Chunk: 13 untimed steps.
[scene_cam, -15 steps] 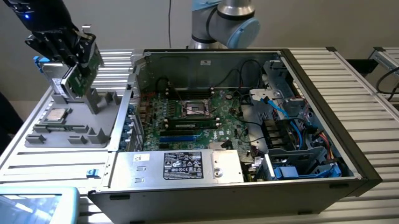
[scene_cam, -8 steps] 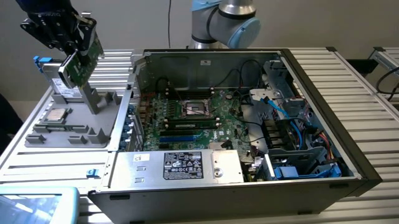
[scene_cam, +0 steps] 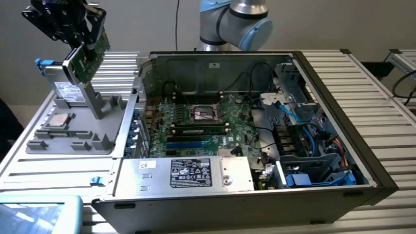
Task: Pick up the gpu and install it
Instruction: 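Pick up the gpu and move the gpu toward the slot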
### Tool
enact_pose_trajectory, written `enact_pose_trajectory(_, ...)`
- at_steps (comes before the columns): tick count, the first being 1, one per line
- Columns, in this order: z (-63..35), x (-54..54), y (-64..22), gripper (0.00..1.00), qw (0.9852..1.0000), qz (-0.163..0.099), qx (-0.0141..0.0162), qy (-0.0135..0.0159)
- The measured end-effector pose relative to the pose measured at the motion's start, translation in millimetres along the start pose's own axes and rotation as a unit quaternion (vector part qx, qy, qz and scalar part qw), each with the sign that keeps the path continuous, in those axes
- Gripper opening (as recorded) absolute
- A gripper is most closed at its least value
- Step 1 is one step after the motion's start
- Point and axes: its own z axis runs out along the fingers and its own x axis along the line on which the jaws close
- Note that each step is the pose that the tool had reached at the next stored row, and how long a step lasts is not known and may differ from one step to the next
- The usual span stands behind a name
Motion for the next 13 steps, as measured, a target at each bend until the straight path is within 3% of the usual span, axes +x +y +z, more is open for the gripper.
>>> enact_pose_trajectory(6, -8.7, -27.4, -0.4, 0.29, 1.0000, 0.000, 0.0003, 0.0023)
enact_pose_trajectory(13, -9.8, -59.6, -1.3, 0.29, 1.0000, 0.001, 0.0006, 0.0045)
